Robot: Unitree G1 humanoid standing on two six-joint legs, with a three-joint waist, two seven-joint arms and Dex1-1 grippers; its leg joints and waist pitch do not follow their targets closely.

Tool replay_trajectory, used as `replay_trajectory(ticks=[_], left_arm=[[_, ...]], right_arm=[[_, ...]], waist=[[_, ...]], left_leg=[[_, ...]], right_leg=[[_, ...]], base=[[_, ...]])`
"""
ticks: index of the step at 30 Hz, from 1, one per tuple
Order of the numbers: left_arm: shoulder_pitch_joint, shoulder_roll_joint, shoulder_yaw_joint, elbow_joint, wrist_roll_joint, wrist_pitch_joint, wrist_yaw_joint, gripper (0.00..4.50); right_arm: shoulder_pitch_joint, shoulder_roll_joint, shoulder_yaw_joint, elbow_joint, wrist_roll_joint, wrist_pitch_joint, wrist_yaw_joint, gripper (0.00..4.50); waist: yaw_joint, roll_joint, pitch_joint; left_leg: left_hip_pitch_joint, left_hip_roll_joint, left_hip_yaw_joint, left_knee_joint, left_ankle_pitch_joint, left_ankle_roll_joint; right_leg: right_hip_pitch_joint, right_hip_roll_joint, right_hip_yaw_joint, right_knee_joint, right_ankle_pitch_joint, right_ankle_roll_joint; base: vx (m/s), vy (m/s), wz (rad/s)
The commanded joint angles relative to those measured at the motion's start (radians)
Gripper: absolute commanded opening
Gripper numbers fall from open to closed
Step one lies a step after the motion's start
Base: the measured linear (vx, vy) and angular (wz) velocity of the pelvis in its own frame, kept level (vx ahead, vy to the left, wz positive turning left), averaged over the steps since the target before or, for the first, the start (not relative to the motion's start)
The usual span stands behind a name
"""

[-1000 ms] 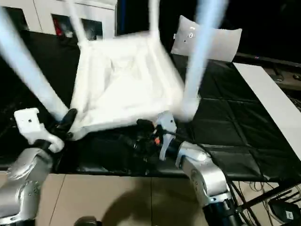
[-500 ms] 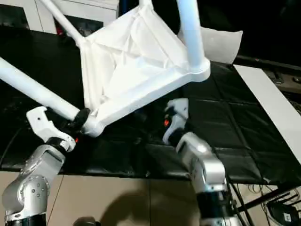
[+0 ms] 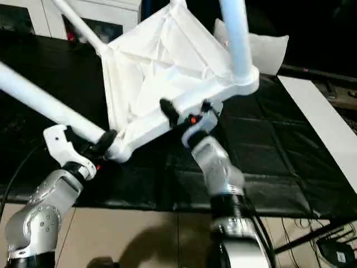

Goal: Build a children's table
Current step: Flip table

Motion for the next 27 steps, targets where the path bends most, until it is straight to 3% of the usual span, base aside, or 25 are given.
replay_trajectory(ticks=[1,6,9,10,11,14,15,16,17,18,20,22,23,24,25,27], left_arm=[[-0.010,-0.011,-0.088,0.021,-0.034,0.065,-0.066,2.02],[-0.012,0.008,-0.101,0.018,-0.028,0.068,-0.077,2.02],[-0.011,0.022,-0.110,0.018,-0.020,0.065,-0.081,2.02],[-0.012,0.031,-0.117,0.022,-0.009,0.062,-0.087,2.02],[-0.014,0.034,-0.120,0.024,-0.007,0.061,-0.088,2.02],[-0.022,0.048,-0.131,0.034,0.006,0.061,-0.097,2.02],[-0.024,0.052,-0.134,0.036,0.010,0.061,-0.101,2.02],[-0.028,0.060,-0.138,0.040,0.012,0.062,-0.106,2.02],[-0.030,0.062,-0.138,0.041,0.012,0.063,-0.107,2.02],[-0.032,0.064,-0.137,0.042,0.011,0.063,-0.108,2.02],[-0.034,0.067,-0.136,0.044,0.011,0.064,-0.109,2.02],[-0.037,0.074,-0.137,0.047,0.013,0.064,-0.113,2.02],[-0.039,0.080,-0.139,0.048,0.016,0.065,-0.116,2.02],[-0.040,0.085,-0.140,0.049,0.019,0.066,-0.119,2.02],[-0.041,0.090,-0.142,0.050,0.021,0.067,-0.123,2.02],[-0.044,0.092,-0.141,0.053,0.024,0.069,-0.128,2.02]], right_arm=[[-0.070,0.018,-0.059,0.074,0.056,-0.049,-0.009,4.50],[-0.129,0.041,-0.131,0.151,0.132,-0.063,0.007,4.02],[-0.137,0.043,-0.139,0.163,0.134,-0.069,0.023,3.71],[-0.136,0.046,-0.141,0.158,0.144,-0.064,0.042,3.71],[-0.139,0.045,-0.141,0.164,0.145,-0.069,0.055,3.57],[-0.148,0.046,-0.153,0.180,0.166,-0.067,0.080,3.30],[-0.148,0.047,-0.156,0.178,0.173,-0.064,0.089,3.25],[-0.151,0.048,-0.161,0.181,0.185,-0.058,0.098,3.15],[-0.152,0.048,-0.160,0.181,0.184,-0.061,0.100,2.97],[-0.152,0.049,-0.160,0.182,0.182,-0.064,0.100,2.97],[-0.151,0.049,-0.161,0.182,0.182,-0.065,0.099,2.77],[-0.151,0.050,-0.164,0.184,0.182,-0.067,0.098,2.66],[-0.149,0.050,-0.166,0.183,0.183,-0.069,0.099,2.56],[-0.147,0.051,-0.168,0.183,0.184,-0.071,0.101,2.56],[-0.145,0.051,-0.170,0.181,0.184,-0.074,0.100,2.48],[-0.144,0.050,-0.171,0.182,0.187,-0.076,0.103,2.25]], waist=[[-0.012,0.027,-0.071],[-0.010,0.026,-0.070],[-0.010,0.028,-0.069],[-0.010,0.040,-0.069],[-0.011,0.038,-0.070],[-0.008,0.051,-0.069],[-0.009,0.047,-0.069],[-0.007,0.055,-0.070],[-0.008,0.054,-0.070],[-0.005,0.064,-0.071],[-0.005,0.060,-0.072],[-0.004,0.064,-0.072],[-0.003,0.075,-0.072],[-0.003,0.073,-0.072],[-0.002,0.080,-0.072],[-0.003,0.082,-0.072]], left_leg=[[0.008,0.084,-0.027,-0.077,-0.043,-0.042],[0.005,0.082,-0.021,-0.075,-0.045,-0.021],[0.003,0.083,-0.021,-0.076,-0.048,-0.018],[0.006,0.084,-0.021,-0.077,-0.063,-0.023],[0.005,0.085,-0.022,-0.077,-0.071,-0.026],[0.006,0.085,-0.022,-0.078,-0.083,-0.029],[0.007,0.086,-0.021,-0.078,-0.087,-0.029],[0.006,0.085,-0.022,-0.078,-0.083,-0.028],[0.006,0.086,-0.022,-0.077,-0.075,-0.026],[0.006,0.085,-0.023,-0.076,-0.070,-0.027],[0.003,0.083,-0.020,-0.074,-0.050,-0.016],[0.001,0.083,-0.020,-0.072,-0.033,-0.004],[0.000,0.083,-0.021,-0.072,-0.035,0.001],[0.001,0.083,-0.020,-0.072,-0.037,0.003],[0.000,0.082,-0.021,-0.071,-0.035,0.006],[0.000,0.084,-0.021,-0.072,-0.039,0.003]], right_leg=[[0.042,-0.110,0.078,-0.055,0.008,-0.115],[0.044,-0.111,0.079,-0.055,0.007,-0.126],[0.045,-0.111,0.078,-0.055,-0.003,-0.131],[0.042,-0.110,0.077,-0.057,-0.016,-0.133],[0.043,-0.110,0.077,-0.057,-0.022,-0.136],[0.042,-0.112,0.077,-0.057,-0.029,-0.143],[0.042,-0.111,0.077,-0.060,-0.030,-0.143],[0.043,-0.111,0.077,-0.057,-0.021,-0.150],[0.042,-0.111,0.077,-0.056,-0.005,-0.157],[0.043,-0.111,0.076,-0.052,0.006,-0.162],[0.046,-0.112,0.077,-0.052,0.030,-0.175],[0.046,-0.113,0.077,-0.050,0.043,-0.185],[0.046,-0.113,0.076,-0.050,0.042,-0.191],[0.046,-0.113,0.076,-0.051,0.037,-0.192],[0.046,-0.113,0.076,-0.050,0.031,-0.195],[0.045,-0.113,0.075,-0.050,0.028,-0.198]], base=[[0.000,0.000,0.00],[0.000,0.000,0.00],[0.000,0.000,0.00],[0.000,0.000,0.00],[0.000,0.000,0.00],[0.000,0.000,0.00],[0.000,0.000,0.00],[0.000,0.000,0.00],[0.000,0.000,0.00],[0.000,0.000,0.00],[0.000,0.000,0.00],[0.000,0.000,0.00],[0.000,0.000,0.00],[0.000,0.000,0.00],[0.000,0.000,0.00],[0.000,0.000,0.00]])
